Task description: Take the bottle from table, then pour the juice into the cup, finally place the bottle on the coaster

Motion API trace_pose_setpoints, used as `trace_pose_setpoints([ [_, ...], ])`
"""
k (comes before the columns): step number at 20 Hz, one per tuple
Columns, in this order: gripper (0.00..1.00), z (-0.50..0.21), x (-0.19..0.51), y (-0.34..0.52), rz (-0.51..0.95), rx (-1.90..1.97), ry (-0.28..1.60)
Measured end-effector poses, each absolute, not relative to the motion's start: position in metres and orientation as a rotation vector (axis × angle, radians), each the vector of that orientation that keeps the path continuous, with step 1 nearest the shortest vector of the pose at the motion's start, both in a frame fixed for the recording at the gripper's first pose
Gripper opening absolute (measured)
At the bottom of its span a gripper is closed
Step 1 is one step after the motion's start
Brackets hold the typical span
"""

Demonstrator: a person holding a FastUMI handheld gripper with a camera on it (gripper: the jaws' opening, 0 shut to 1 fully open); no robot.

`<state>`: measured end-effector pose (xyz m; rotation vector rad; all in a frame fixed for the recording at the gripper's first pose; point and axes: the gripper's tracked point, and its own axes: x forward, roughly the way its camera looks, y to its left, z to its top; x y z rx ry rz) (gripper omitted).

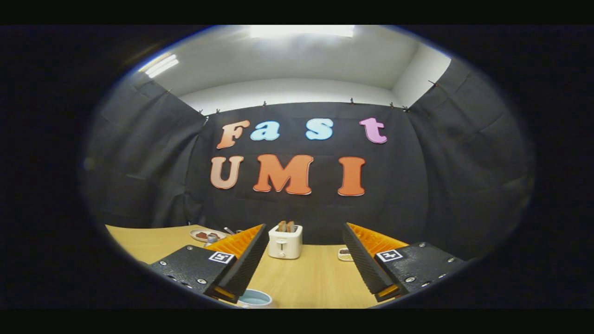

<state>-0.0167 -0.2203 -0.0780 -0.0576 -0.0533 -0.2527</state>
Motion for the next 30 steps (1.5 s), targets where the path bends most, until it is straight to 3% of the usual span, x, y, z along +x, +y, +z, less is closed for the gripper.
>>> trace_pose_setpoints([
  [12, 0.95, -0.162, -0.027, -0.326, -0.309, 0.015, -0.005],
  [22, 0.95, -0.086, -0.020, -0.280, -0.273, -0.072, -0.096],
  [30, 0.96, -0.067, -0.017, -0.260, -0.262, -0.087, -0.090],
])
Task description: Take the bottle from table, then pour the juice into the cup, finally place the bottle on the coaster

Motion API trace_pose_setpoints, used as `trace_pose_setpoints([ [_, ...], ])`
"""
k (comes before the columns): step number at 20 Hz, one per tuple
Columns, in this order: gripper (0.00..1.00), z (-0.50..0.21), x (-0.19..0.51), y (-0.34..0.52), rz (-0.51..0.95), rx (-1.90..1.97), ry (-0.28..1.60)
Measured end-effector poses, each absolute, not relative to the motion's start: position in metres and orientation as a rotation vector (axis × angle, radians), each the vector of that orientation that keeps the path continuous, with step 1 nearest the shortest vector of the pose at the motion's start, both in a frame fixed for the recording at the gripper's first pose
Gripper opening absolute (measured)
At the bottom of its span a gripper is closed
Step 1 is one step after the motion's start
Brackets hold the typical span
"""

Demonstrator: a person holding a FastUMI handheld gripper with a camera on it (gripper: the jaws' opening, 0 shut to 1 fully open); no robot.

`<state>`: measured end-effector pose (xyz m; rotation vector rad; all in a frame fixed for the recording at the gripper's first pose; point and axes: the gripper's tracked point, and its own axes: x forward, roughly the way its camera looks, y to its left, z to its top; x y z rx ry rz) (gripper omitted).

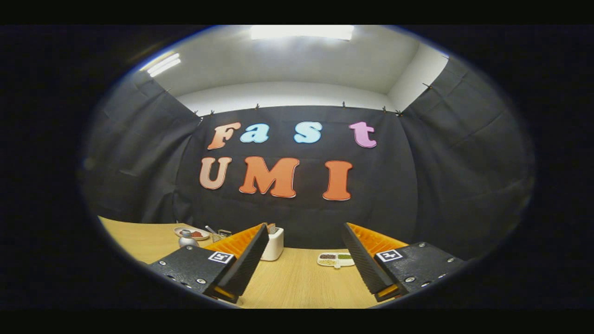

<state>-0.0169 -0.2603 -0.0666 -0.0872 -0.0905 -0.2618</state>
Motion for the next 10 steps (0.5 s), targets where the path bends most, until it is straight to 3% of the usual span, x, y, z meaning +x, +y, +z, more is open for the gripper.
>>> trace_pose_setpoints([
  [10, 0.96, -0.048, -0.018, -0.242, -0.241, -0.063, -0.098],
])
